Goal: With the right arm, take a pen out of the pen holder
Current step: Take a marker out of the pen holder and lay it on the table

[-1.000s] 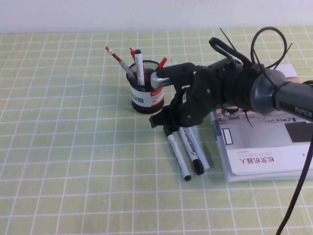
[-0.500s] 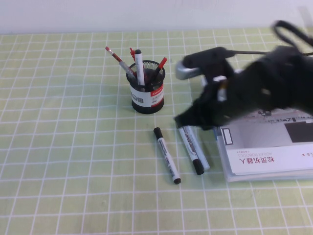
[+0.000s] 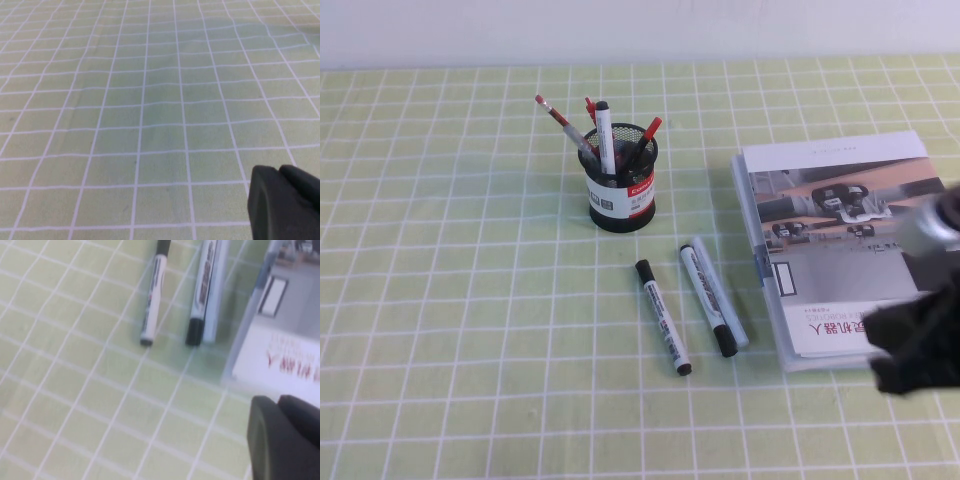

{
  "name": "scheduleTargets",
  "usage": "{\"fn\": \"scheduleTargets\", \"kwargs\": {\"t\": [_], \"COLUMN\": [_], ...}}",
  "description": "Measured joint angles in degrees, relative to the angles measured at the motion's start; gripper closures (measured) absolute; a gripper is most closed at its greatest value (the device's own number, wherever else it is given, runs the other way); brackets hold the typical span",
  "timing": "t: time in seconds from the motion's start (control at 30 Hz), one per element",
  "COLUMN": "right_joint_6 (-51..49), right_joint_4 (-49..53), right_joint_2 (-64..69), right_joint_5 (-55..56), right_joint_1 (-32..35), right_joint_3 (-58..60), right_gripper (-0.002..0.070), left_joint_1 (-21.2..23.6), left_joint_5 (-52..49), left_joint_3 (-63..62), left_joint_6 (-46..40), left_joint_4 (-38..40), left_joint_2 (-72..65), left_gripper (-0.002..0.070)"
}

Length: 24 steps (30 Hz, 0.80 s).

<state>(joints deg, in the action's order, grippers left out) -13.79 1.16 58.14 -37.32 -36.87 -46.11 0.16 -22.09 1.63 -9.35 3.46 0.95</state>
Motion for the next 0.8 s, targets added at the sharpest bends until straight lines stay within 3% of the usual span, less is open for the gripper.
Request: {"fn": "scheduleTargets", "kwargs": {"t": [0.47,0.63,0.8], "right_joint_6": [0.00,-2.47,-2.08], "right_joint_4": [1.31,4.36,2.72], "right_joint_2": [-13.30,-15.61,-22.12], "right_joint_5": [-11.19,-6.85,7.43], "right_joint_1": [0.00,2.12,13.53], "right_joint_3": [4.29,8.37,21.12], "right_gripper": [0.0688,0.0689,0.0688], "left_joint_1": [0.00,0.00,0.00], "left_joint_5": [0.00,0.00,0.00], "left_joint_3": [0.00,0.00,0.00], "left_joint_6": [0.00,0.00,0.00], "left_joint_4": [0.00,0.00,0.00], "left_joint_2": [0.00,0.00,0.00], "left_gripper": [0.0681,0.0681,0.0681]}}
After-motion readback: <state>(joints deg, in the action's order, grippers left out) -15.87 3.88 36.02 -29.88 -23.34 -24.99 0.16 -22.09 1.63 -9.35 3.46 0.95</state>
